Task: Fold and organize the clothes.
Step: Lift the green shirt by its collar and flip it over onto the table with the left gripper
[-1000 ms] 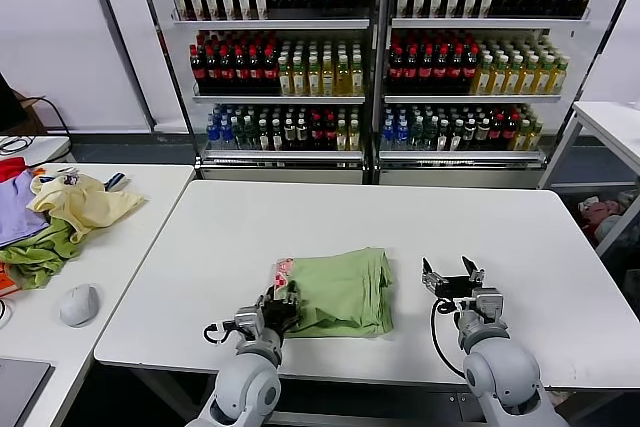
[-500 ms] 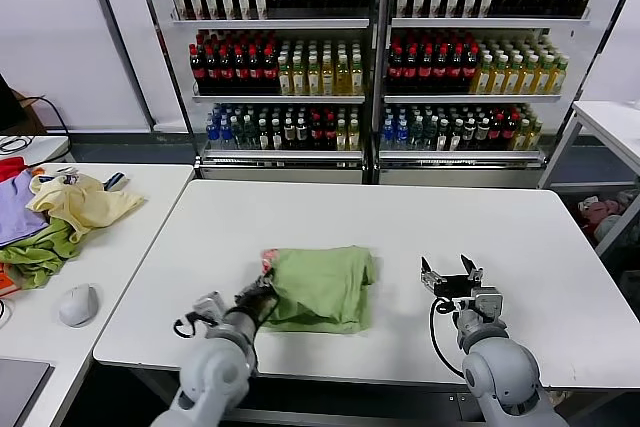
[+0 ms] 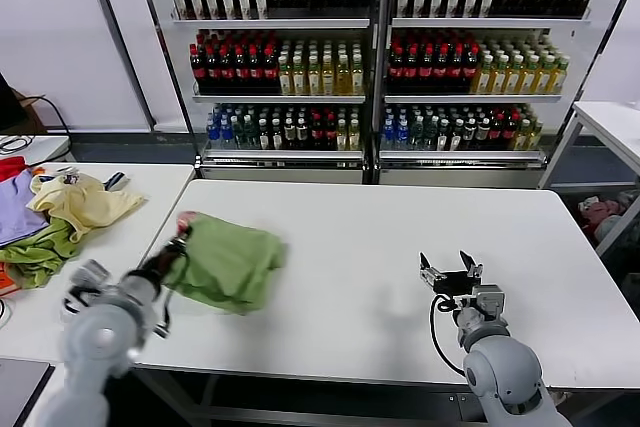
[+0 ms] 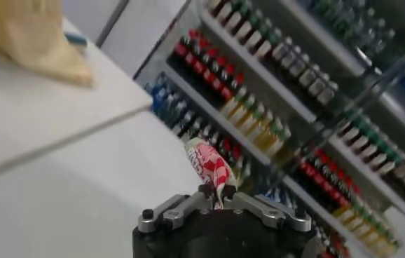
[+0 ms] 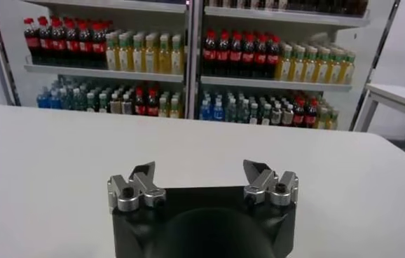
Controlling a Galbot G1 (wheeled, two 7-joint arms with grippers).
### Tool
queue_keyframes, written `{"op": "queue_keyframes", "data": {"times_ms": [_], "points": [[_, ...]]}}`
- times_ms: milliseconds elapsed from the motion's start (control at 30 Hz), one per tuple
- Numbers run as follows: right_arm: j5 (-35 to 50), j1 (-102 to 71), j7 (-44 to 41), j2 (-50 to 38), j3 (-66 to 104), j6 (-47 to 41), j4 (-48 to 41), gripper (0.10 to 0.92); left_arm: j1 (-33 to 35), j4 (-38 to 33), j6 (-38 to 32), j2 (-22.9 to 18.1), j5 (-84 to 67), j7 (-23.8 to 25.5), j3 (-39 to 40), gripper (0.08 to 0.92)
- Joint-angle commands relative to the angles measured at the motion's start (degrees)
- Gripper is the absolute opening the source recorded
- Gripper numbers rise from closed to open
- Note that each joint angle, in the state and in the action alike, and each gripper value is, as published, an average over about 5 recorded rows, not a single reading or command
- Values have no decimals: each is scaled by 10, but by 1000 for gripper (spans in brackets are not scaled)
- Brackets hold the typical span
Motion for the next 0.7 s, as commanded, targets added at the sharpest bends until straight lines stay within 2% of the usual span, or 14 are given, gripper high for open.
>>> {"op": "queue_keyframes", "data": {"times_ms": [33,133,300,500,700], "points": [[2,-3,0,-1,7,0,12,823,-39,-90,18,55,-18,-11,43,119],[1,-9,0,1,13,1,18,823,-51,-73,19,-14,91,-10,170,119],[3,-16,-1,-1,22,4,26,823,-74,38,11,-116,284,-1,330,119],[10,-21,-2,-11,38,5,38,823,-123,146,3,-194,367,3,424,119],[10,-26,-2,-7,45,5,47,823,-153,199,-1,-232,399,7,467,121]]}}
